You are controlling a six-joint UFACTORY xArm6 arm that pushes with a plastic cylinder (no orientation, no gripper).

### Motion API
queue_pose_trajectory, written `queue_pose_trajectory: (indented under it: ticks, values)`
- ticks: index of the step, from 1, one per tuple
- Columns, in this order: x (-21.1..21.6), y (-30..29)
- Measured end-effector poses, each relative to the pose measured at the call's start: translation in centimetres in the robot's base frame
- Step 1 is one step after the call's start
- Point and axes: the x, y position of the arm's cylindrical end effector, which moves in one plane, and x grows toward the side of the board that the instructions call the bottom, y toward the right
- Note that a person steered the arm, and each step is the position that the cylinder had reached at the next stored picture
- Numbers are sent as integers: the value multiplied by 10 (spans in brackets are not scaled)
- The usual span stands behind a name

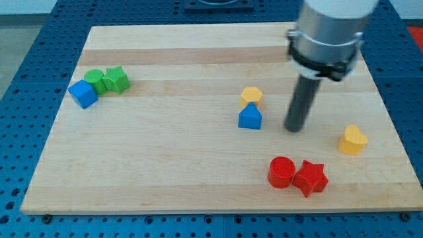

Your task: Move the blue triangle into the bottom side of the green star

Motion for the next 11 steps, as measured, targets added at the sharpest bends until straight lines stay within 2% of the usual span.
queue_pose_trajectory:
  ticks: [2, 3, 4, 5, 6, 7, 9, 11]
  values:
    - [-11, -170]
    - [-5, -179]
    - [12, -142]
    - [5, -85]
    - [-22, -67]
    - [-37, -91]
    - [-40, -250]
    - [-29, -192]
